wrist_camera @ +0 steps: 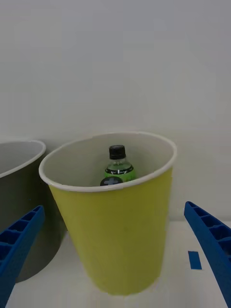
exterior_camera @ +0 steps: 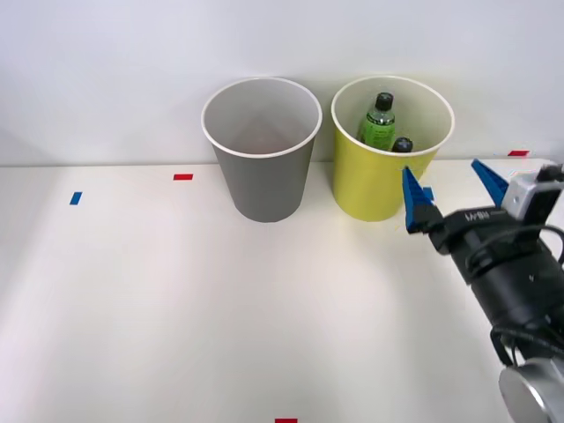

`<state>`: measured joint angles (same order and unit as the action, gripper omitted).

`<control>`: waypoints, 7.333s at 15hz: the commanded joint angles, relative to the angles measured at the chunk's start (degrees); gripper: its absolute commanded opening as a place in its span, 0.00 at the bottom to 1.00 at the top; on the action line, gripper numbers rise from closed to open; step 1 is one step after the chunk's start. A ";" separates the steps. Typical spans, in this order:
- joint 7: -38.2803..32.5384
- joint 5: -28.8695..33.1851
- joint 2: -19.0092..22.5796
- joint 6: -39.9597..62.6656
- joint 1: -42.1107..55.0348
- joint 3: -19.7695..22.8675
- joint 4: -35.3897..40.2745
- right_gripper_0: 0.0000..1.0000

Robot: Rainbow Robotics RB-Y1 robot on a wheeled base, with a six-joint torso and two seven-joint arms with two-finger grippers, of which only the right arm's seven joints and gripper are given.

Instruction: Put cans in the gray bin, plastic bottles in the light green bin

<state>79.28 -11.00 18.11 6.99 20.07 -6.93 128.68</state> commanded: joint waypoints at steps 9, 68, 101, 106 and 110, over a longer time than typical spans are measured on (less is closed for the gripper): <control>1.23 1.68 -4.14 -5.59 17.46 -4.84 0.08 1.00; 13.27 15.31 -5.63 -48.13 34.86 -15.21 -25.32 1.00; 13.27 15.31 -5.63 -48.13 34.86 -15.21 -25.32 1.00; 13.27 15.31 -5.63 -48.13 34.86 -15.21 -25.32 1.00; 13.27 15.31 -5.63 -48.13 34.86 -15.21 -25.32 1.00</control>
<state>92.55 4.31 12.48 -41.14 54.93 -22.15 103.36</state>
